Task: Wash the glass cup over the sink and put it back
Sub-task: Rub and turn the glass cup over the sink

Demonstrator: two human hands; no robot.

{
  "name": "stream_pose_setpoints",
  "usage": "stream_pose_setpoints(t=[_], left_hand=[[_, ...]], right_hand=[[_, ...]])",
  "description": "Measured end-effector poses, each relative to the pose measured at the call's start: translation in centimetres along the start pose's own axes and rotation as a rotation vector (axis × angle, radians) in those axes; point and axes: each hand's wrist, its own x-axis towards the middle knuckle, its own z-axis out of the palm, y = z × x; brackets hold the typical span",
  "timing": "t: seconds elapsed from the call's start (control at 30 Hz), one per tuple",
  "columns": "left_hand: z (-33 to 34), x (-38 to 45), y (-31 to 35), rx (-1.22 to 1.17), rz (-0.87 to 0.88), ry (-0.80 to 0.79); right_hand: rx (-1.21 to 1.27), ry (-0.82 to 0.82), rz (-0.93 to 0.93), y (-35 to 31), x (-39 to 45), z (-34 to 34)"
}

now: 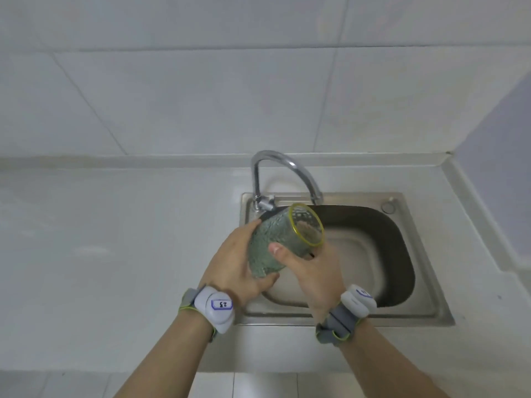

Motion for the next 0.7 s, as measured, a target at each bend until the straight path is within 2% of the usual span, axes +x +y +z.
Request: stream_pose_setpoints(t=[0.17, 0.43, 0.7], left_hand=[[1.0, 1.4, 3.3, 0.154, 0.075, -0.107], [2.2, 4.0, 6.9, 0.426, 0.146, -0.219], [3.6, 6.6, 7.8, 0.658, 0.163, -0.327]], right_hand=[[0.195, 0.074, 0.074, 1.3, 0.1, -3.2], [0.656, 0.002, 0.294, 2.7, 1.0, -6.4], [0.913, 0.027, 0.44, 3.5, 1.8, -7.2]])
